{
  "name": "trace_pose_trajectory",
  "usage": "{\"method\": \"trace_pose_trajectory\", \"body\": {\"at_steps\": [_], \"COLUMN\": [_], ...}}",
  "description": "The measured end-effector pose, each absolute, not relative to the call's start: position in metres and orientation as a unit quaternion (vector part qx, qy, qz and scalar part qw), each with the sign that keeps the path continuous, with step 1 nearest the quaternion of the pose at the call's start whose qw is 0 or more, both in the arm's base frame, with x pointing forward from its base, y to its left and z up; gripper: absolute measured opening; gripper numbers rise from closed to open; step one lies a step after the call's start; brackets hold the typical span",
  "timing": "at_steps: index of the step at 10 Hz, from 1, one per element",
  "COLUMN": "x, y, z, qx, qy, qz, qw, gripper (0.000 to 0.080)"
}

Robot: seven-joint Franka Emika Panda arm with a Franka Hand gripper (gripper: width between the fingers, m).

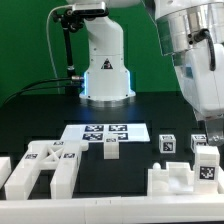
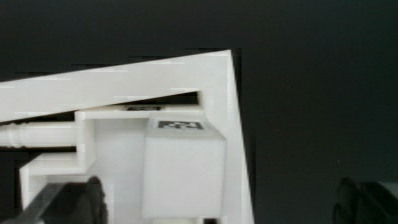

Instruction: Assemble chair

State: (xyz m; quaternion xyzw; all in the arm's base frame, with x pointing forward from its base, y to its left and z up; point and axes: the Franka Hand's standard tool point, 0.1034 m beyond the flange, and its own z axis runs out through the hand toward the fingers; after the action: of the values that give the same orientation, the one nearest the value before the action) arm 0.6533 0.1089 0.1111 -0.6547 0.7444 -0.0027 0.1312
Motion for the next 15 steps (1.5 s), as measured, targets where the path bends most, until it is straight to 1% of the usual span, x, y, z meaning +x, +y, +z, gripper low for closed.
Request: {"method": "trace_pose_trajectory", "body": {"at_steps": [2,3,4,5,6,7,11,12,14,15], "x": [0.639,0.626,0.616,0.612,0.611,0.617,0.618,0.609,0.586,0.576], "y": [0.098,0.091,0.084,0.079,0.086,0.102,0.095,0.086,0.051,0.042], "z": [0.108,0.107,0.108,0.109,0.107,0.108,0.108,0.104,0.096,0.090], "qx": [-0.700,-0.729,-0.770,-0.799,-0.812,-0.819,-0.910,-0.931,-0.966,-0.974], "qy": [0.703,0.675,0.628,0.592,0.573,0.563,0.398,0.348,0.239,0.209], "qz": [-0.009,-0.007,-0.003,-0.007,-0.014,-0.017,-0.039,-0.041,-0.038,-0.038], "qw": [0.124,0.117,0.110,0.108,0.109,0.113,0.106,0.101,0.088,0.081], "gripper": [0.0649,0.0649,0.0649,0.0649,0.0649,0.0649,0.0649,0.0649,0.0649,0.0649]}}
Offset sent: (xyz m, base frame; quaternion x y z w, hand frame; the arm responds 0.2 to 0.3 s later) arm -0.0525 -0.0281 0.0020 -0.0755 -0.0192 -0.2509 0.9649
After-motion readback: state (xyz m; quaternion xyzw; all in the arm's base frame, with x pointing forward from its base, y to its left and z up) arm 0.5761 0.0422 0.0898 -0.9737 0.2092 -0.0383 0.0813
